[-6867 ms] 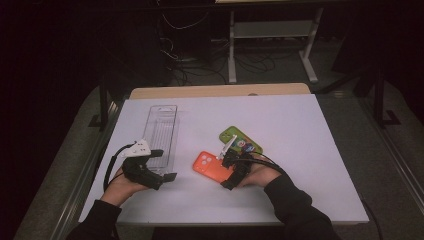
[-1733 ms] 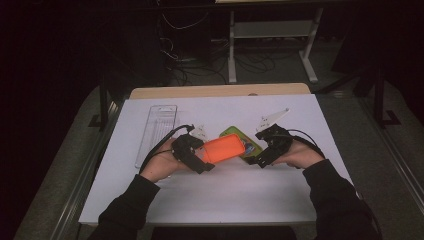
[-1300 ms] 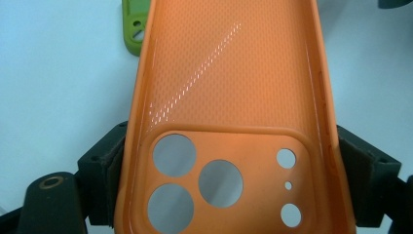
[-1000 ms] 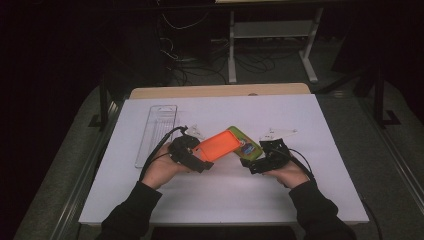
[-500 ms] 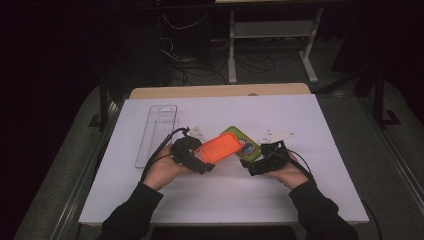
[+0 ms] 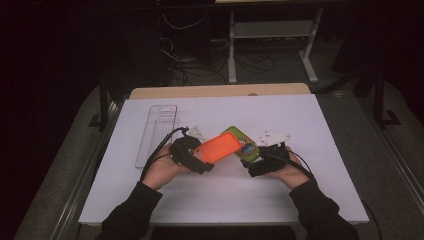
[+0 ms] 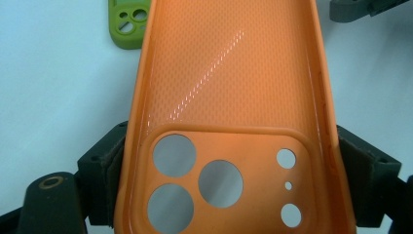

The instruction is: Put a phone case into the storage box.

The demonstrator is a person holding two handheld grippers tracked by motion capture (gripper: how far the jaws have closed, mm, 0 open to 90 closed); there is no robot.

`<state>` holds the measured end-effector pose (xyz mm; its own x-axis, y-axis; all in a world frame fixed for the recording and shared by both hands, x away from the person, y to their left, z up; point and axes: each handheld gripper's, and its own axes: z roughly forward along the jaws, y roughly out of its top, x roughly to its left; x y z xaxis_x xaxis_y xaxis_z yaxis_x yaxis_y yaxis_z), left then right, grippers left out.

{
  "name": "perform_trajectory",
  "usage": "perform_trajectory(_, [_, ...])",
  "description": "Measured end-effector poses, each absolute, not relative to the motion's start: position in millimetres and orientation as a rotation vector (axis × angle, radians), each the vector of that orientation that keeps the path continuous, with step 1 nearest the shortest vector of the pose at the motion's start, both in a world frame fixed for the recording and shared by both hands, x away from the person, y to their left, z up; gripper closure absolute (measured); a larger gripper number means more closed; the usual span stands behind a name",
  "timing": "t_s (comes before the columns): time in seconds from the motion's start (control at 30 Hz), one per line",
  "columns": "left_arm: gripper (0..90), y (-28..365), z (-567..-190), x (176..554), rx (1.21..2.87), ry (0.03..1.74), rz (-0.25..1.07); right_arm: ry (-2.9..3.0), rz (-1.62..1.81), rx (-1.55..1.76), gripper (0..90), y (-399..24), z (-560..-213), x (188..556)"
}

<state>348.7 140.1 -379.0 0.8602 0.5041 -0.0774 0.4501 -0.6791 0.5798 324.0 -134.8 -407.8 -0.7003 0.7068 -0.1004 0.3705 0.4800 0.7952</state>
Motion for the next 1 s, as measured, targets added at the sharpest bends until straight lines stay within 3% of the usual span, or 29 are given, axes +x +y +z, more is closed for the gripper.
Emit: perform_trajectory(1.0, [15.8,140,-379,349,2.438,0.661,0.119,2.190,0.741,0.412,0.0,-113,-411,307])
